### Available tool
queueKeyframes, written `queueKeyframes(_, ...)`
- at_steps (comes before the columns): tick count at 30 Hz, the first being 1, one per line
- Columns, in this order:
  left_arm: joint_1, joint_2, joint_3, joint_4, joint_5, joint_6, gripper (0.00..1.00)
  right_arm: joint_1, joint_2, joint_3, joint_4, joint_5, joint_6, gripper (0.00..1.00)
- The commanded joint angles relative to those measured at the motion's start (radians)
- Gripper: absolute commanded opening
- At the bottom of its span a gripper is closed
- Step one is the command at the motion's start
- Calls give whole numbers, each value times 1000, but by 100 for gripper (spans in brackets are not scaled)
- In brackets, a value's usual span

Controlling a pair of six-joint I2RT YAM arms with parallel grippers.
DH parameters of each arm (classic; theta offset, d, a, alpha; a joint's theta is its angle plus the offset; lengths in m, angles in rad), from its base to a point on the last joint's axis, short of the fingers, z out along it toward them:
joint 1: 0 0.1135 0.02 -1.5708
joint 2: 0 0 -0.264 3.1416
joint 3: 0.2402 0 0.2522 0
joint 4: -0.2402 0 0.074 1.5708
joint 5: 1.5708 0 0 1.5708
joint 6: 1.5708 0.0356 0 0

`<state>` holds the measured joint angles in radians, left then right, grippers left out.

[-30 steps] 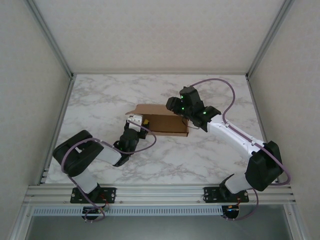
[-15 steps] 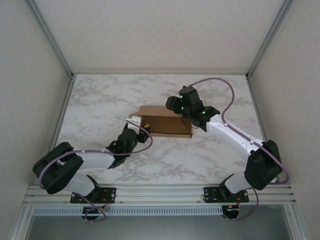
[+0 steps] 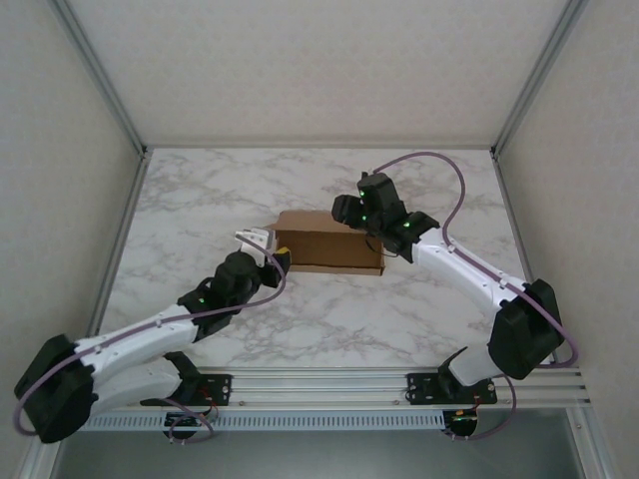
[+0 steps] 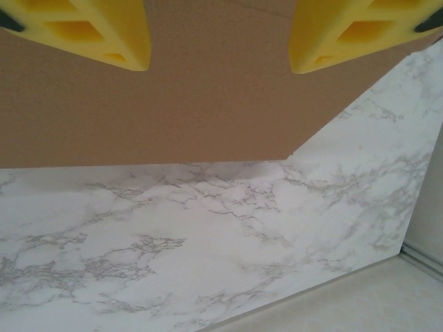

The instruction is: Fold the paper box

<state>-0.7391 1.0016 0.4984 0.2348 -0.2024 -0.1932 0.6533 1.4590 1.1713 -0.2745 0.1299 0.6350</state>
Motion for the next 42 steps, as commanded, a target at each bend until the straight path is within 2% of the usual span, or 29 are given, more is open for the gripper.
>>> queueKeyframes(1,-6,-77,100,-139,104,11,55,7,-47,-27,-36,-5,-71,54)
queueKeyframes(5,18,-42,311,-298,86,-27,58,6,-64,-57,-54,-18,-108,51)
queueKeyframes(7,66,9,417,-346,131,-38,60,7,-67,-68,-68,-26,-127,50)
queueKeyframes(11,235,195,642,-460,257,-120,63,3,-61,-102,-71,-29,-178,50)
queueKeyframes(14,359,314,711,-476,355,-193,65,1,-36,-102,-91,-30,-198,50)
queueKeyframes(18,439,460,685,-442,441,-258,68,0,8,-117,-89,-58,-198,50)
queueKeyframes(21,460,525,623,-373,459,-289,71,-6,60,-82,-130,-122,-189,51)
queueKeyframes(26,487,631,604,-335,531,-299,71,-26,43,-33,-190,-117,-200,55)
queueKeyframes(32,486,704,565,-280,580,-303,70,-150,3,-28,-216,-95,-198,65)
queueKeyframes(38,486,734,515,-234,644,-331,70,-256,38,-69,-189,-155,-184,78)
queueKeyframes(42,486,743,490,-230,659,-337,70,-297,68,-106,-160,-213,-179,81)
